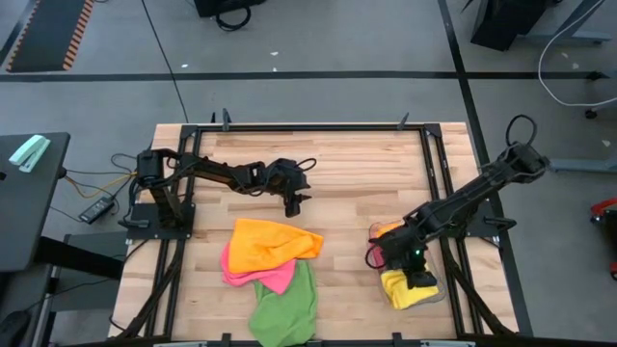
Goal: Fold microfiber towels
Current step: Put the folded yellow towel into the transparent bin
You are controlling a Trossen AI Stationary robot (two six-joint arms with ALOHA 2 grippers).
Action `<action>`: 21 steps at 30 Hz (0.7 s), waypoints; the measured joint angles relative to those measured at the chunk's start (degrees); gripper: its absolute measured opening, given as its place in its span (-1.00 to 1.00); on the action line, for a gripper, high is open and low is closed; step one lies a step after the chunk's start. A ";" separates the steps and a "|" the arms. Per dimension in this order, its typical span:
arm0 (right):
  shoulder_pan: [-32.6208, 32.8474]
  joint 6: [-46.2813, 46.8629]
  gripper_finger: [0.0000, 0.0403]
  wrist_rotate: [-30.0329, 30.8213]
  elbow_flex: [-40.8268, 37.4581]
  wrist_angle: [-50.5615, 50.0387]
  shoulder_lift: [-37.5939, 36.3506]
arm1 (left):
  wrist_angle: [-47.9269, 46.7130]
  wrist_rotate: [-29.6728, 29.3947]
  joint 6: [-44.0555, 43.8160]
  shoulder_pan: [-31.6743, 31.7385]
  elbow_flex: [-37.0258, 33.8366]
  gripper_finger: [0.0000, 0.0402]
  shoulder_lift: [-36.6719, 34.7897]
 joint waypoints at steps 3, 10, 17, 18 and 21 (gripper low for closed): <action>2.45 4.70 -0.69 3.29 0.00 0.00 0.00 | -0.35 0.00 0.02 0.00 0.00 -0.14 0.00; 6.73 15.54 -0.42 8.63 0.00 -0.23 0.00 | -0.30 0.00 0.30 0.12 0.00 -0.14 0.00; 7.28 21.35 -0.17 9.79 0.00 -0.39 -0.15 | -0.25 0.02 0.31 0.11 0.00 -0.15 0.00; 6.82 22.13 -0.14 8.51 0.00 -0.77 -0.40 | -0.25 0.02 0.31 0.11 0.00 -0.16 0.00; 5.26 24.23 -0.06 6.02 0.01 -2.88 -2.10 | 0.01 0.00 0.31 0.11 0.00 -0.16 0.00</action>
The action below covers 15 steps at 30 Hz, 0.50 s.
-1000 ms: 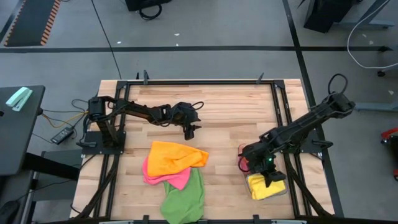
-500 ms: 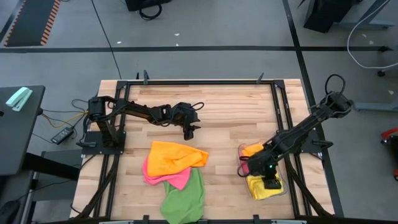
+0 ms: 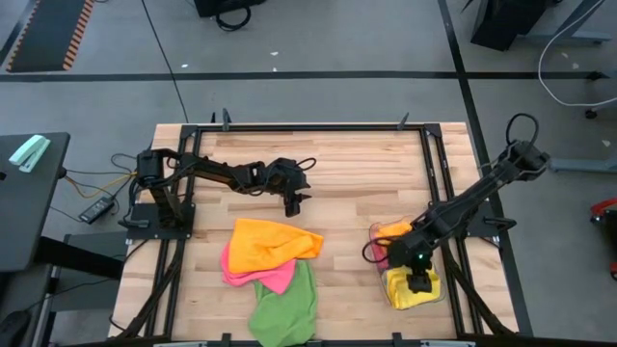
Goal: Fold microfiber towels
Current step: Put the folded yellow towel into the transparent bin
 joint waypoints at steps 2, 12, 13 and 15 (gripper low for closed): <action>-1.05 1.29 -0.03 0.07 -0.01 -0.42 -1.30 | 0.52 0.02 -0.03 0.00 0.01 -0.16 0.00; -2.98 14.95 0.02 -6.07 0.01 -3.06 -9.13 | 0.09 0.02 -0.13 0.00 0.02 -0.17 0.00; -3.20 17.63 0.02 -7.87 0.01 -3.62 -10.11 | 0.09 0.02 -0.13 0.00 0.02 -0.18 0.00; -3.31 21.44 0.02 -8.97 0.01 -4.27 -12.05 | 0.11 0.01 0.71 0.00 0.02 -0.18 0.00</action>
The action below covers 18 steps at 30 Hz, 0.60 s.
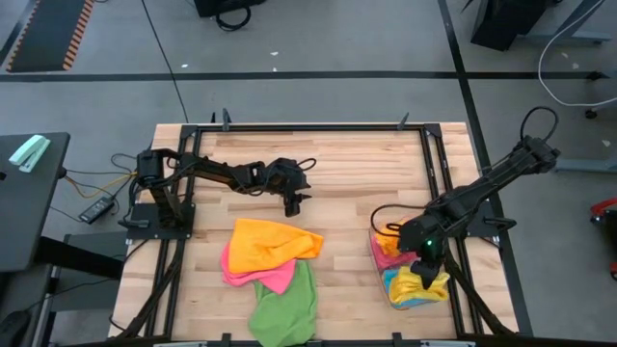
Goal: Fold microfiber towels
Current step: Put the folded yellow towel into the transparent bin
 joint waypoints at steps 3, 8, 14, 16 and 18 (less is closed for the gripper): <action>0.02 -3.59 0.00 5.02 0.07 -1.89 -1.64 | 0.03 0.01 1.20 0.00 0.00 -0.18 0.00; -0.04 -11.14 -0.07 9.26 0.07 -4.75 -0.22 | 0.04 0.01 1.24 0.00 0.00 -0.19 0.00; -0.46 -10.07 -0.18 1.89 0.07 -5.63 -0.40 | 0.11 -0.02 2.79 0.01 0.06 -0.19 0.00; -0.50 -9.89 -0.22 2.15 0.07 -6.27 -0.99 | 0.08 -0.33 3.22 0.02 0.55 -0.19 0.00; -0.50 -11.91 -0.26 3.34 0.07 -7.20 -1.09 | 0.13 -0.43 3.20 0.03 1.24 -0.19 0.00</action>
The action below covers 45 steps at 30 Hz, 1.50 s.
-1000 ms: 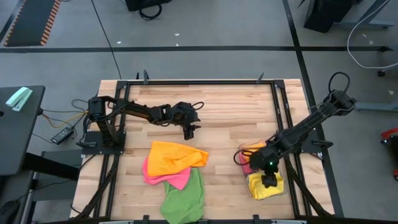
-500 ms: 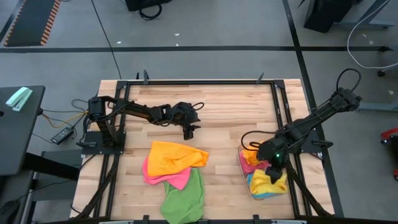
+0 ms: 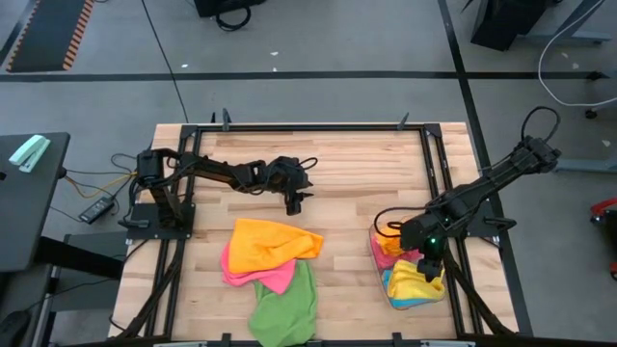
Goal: Fold microfiber towels
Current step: Put the folded yellow towel into the transparent bin
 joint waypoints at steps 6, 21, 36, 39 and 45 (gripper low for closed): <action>0.01 -8.90 -0.34 13.30 0.00 1.93 1.00 | -0.02 0.00 0.04 0.01 0.93 -0.20 0.00; -1.33 -9.11 0.15 18.52 0.00 3.53 3.82 | -0.98 -2.78 0.02 0.07 0.93 -0.26 0.00; -3.81 -16.07 0.39 9.37 -0.07 5.38 9.63 | -0.95 -2.96 0.02 0.07 0.93 -0.31 0.00; -4.04 -18.44 0.36 7.60 -0.07 5.39 12.31 | -0.94 -3.91 0.02 0.07 0.93 -0.32 0.00; -4.04 -22.83 0.08 6.31 -0.07 5.27 15.45 | -1.64 -4.04 -0.02 -0.02 0.93 -0.36 0.00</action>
